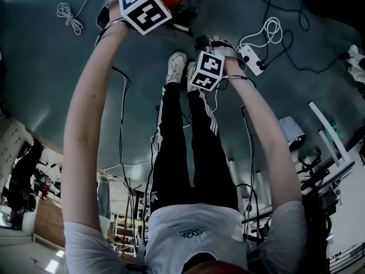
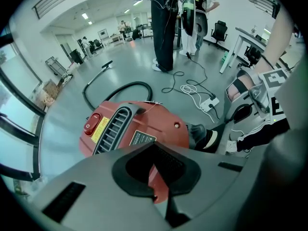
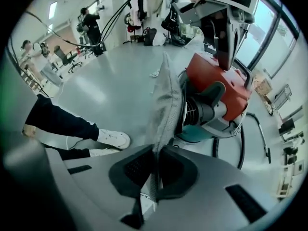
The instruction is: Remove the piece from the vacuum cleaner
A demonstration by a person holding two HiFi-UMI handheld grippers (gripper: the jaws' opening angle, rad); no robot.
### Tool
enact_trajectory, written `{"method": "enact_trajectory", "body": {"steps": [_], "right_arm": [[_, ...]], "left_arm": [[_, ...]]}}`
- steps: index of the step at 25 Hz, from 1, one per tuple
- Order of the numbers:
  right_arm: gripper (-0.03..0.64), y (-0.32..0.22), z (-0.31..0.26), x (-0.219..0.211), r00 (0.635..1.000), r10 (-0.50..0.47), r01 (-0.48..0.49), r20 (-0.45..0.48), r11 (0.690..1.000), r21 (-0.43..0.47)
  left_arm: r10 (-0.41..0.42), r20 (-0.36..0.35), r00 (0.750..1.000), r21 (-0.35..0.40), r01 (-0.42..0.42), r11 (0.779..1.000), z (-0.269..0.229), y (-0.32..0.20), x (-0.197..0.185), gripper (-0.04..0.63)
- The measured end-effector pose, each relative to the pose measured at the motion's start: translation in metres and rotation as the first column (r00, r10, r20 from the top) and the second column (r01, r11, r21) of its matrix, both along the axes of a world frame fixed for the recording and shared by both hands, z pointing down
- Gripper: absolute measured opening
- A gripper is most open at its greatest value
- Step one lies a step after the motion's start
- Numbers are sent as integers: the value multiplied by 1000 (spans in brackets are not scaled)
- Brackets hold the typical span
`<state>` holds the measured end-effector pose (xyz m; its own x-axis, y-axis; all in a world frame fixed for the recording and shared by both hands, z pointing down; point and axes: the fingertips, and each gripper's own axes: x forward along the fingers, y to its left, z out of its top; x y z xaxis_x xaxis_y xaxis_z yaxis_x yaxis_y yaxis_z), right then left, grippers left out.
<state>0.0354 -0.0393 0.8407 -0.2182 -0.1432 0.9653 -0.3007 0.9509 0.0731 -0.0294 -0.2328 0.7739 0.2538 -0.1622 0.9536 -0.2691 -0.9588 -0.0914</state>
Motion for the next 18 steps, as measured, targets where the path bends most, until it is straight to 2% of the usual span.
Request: {"method": "enact_trajectory", "body": {"steps": [2,6,18], "right_arm": [[25,-1,-2,0,1000,12,-12,8,1000,-6],[25,3,-8,-5,992,114,-113,47,993,-22],[25,6,-15,-15,985,158,-159,72,987,10]], "left_arm": [[10,7,1000,3,-10,1000,-1,0,0,3],[23,20,1000,15,-23,1000,-2,0,2,3],[18,44,999,24,-19,1000,-2,-3,-1,3]]}}
